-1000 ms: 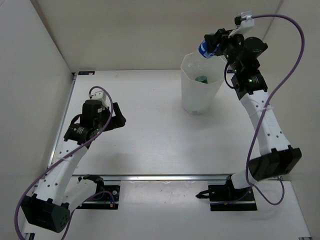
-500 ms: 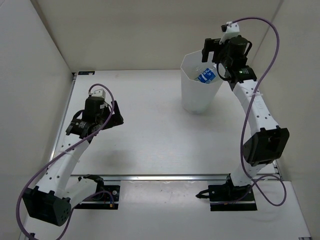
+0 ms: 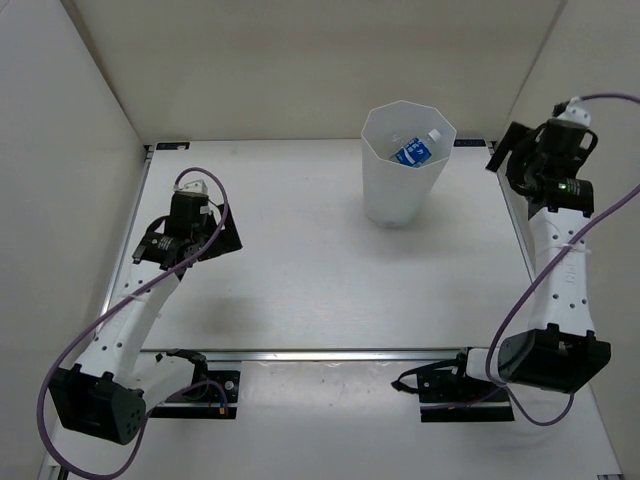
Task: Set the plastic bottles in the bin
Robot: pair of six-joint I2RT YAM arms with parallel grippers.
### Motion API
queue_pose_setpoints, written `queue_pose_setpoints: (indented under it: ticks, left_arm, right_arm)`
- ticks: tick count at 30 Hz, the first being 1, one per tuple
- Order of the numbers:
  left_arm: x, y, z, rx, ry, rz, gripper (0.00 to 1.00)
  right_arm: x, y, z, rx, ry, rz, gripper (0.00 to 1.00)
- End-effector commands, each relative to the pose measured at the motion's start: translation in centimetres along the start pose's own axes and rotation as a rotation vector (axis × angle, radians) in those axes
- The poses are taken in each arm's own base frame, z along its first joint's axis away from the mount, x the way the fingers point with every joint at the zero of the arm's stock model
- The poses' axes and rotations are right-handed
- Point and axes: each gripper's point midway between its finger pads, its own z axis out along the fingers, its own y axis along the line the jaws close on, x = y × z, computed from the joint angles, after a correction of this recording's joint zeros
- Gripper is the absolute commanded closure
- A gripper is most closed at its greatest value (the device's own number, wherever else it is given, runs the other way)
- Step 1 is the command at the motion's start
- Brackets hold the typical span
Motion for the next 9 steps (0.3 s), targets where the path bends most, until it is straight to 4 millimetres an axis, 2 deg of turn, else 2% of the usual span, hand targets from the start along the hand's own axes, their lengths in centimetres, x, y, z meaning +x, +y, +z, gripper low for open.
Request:
queue_pose_setpoints:
  ticks: [1,3,7,9]
  left_arm:
    - [-0.8,0.4,-0.8,-0.013,-0.014,0.004,0.01]
    - [-1.1,0.5,-0.8,-0.019,-0.019,0.004,0.02]
    - [-0.7,0.3,-0.6,-0.024,0.003,0.025,0.01]
    - [-1.2,0.4,-0.6,-0.024,-0.018,0.016,0.02]
  right_arm:
    - [7.3,-2.6,-0.7,0.12,0.214,-0.014,0.01]
    - [8.5,-3.3,-0.9,0.116,0.216,0.001,0.01]
    - [8.8,-3.7,-1.8,0.131,0.217,-0.007,0.01]
    - [8.9,-3.6,-2.0,0.129,0.234,-0.025,0.01]
